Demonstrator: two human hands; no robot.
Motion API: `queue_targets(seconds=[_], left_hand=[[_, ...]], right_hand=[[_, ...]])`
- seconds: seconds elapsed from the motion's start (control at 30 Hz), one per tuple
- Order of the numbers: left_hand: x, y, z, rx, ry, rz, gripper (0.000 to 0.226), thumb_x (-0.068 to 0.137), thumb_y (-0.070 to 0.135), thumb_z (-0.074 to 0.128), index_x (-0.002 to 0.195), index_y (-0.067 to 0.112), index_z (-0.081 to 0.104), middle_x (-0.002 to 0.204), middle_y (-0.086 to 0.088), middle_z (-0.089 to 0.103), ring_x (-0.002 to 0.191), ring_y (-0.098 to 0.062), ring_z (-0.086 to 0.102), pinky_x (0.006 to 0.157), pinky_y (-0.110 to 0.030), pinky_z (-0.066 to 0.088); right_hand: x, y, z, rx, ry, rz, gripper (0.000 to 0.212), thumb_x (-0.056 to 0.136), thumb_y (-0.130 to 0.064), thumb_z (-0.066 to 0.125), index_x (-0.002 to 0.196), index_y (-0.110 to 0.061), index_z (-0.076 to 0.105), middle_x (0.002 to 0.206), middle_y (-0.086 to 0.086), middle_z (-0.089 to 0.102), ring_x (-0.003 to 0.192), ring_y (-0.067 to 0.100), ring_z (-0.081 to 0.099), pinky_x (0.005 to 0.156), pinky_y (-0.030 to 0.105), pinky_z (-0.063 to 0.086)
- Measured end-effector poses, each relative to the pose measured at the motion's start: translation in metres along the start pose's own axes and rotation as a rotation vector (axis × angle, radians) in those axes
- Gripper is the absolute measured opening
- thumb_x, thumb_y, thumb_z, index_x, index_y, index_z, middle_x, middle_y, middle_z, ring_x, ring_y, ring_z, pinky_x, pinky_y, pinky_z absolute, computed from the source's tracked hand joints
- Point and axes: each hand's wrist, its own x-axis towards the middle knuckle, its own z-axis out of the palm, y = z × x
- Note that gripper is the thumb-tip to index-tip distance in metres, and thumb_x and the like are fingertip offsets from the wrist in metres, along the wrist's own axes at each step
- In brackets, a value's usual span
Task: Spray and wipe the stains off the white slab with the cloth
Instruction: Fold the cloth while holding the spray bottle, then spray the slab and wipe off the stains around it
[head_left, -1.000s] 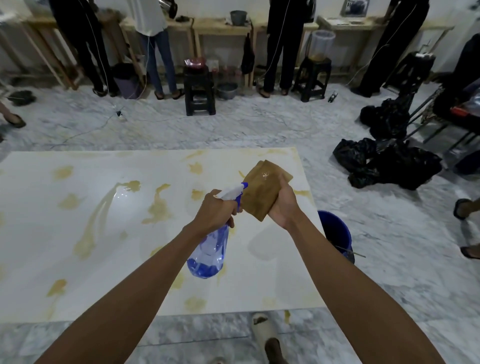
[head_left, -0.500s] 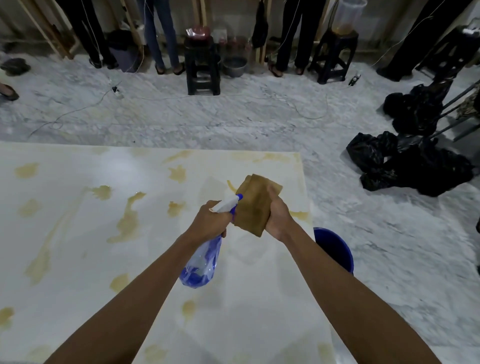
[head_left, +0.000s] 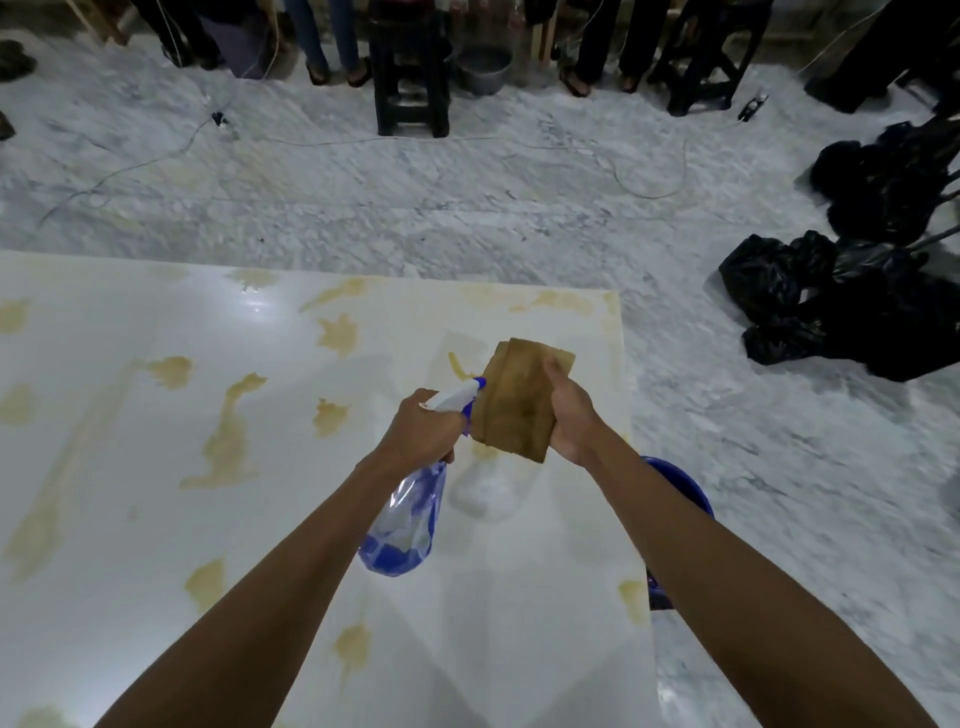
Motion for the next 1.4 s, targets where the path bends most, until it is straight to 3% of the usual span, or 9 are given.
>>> queue_targets(seconds=[0.13,0.27,0.47,0.8,1.03,1.17,1.23,1.33,1.4], left_hand=[[0.015,0.016,-0.01,-0.113,0.036,0.055,0.032,0.095,0.017,0.058,0.092,-0.012,0.07,0.044,0.008,0.059,0.036,-0.017,0.049,0.052,-0.025,0.046],[0.035,0.026,-0.011,-0.171,0.069,0.132,0.034,0.086,0.027,0.061,0.084,-0.005,0.072,0.056,-0.004,0.062,0.038,-0.019,0.05,0.056,-0.03,0.047],[0.038,0.012,0.001,-0.204,0.081,0.142,0.037,0.081,0.032,0.056,0.084,0.0,0.072,0.078,-0.018,0.073,0.04,-0.019,0.052,0.058,-0.033,0.048],[-0.02,-0.038,0.021,-0.134,0.063,0.127,0.031,0.086,0.025,0.056,0.088,-0.002,0.072,0.088,-0.02,0.074,0.039,-0.015,0.053,0.057,-0.03,0.049],[-0.109,-0.096,0.028,-0.123,0.007,0.092,0.04,0.075,0.034,0.057,0.087,-0.002,0.07,0.078,-0.005,0.073,0.039,-0.018,0.052,0.057,-0.029,0.048],[-0.153,-0.133,0.031,-0.08,0.017,0.074,0.024,0.092,0.018,0.058,0.085,0.0,0.071,0.068,-0.002,0.067,0.037,-0.015,0.051,0.049,-0.023,0.044],[-0.173,-0.146,0.031,-0.099,0.012,0.071,0.02,0.091,0.013,0.058,0.085,0.0,0.072,0.069,-0.003,0.068,0.039,-0.016,0.05,0.05,-0.024,0.044],[-0.182,-0.145,0.021,-0.14,0.005,0.101,0.028,0.096,0.02,0.059,0.083,-0.002,0.071,0.068,-0.004,0.067,0.039,-0.015,0.049,0.046,-0.022,0.045],[-0.175,-0.133,0.009,-0.15,0.025,0.128,0.033,0.096,0.025,0.059,0.084,-0.004,0.071,0.065,-0.001,0.067,0.04,-0.017,0.048,0.048,-0.022,0.045]], right_hand=[[0.027,-0.032,-0.021,-0.609,0.204,-0.342,0.036,0.105,-0.046,0.04,0.098,-0.02,0.065,0.085,0.007,0.067,0.075,0.024,0.064,0.066,0.033,0.052],[0.092,-0.065,-0.028,-1.37,0.281,-0.698,0.047,0.107,-0.044,0.028,0.149,-0.028,0.038,0.144,0.003,0.054,0.125,0.028,0.055,0.097,0.049,0.046],[0.143,0.027,-0.048,-1.98,0.202,-0.39,0.063,0.104,-0.051,0.021,0.158,-0.034,-0.006,0.167,0.011,-0.01,0.151,0.045,-0.006,0.119,0.064,-0.001],[0.057,0.129,-0.064,-1.872,0.258,-0.598,0.064,0.1,-0.055,0.003,0.155,-0.032,0.025,0.163,0.017,0.022,0.147,0.05,0.019,0.114,0.071,0.014],[-0.052,0.239,-0.079,-1.839,0.255,-0.555,0.069,0.096,-0.051,0.026,0.159,-0.031,0.007,0.16,0.018,0.03,0.143,0.05,0.03,0.108,0.071,0.024],[-0.128,0.293,-0.073,-1.801,0.109,-0.458,0.065,0.098,-0.052,0.013,0.153,-0.041,-0.02,0.166,0.014,0.005,0.15,0.049,0.008,0.114,0.072,0.013],[-0.148,0.292,-0.064,-1.686,0.053,-0.331,0.058,0.105,-0.049,0.018,0.158,-0.036,0.001,0.168,0.007,0.006,0.153,0.042,0.004,0.119,0.065,0.009],[-0.163,0.247,-0.051,-1.043,0.014,-0.337,0.04,0.104,-0.045,0.038,0.138,-0.031,0.053,0.142,-0.004,0.057,0.138,0.024,0.047,0.115,0.048,0.036],[-0.161,0.202,-0.045,-0.712,0.023,-0.29,0.031,0.106,-0.041,0.039,0.125,-0.03,0.061,0.131,-0.009,0.062,0.127,0.014,0.056,0.11,0.035,0.041]])
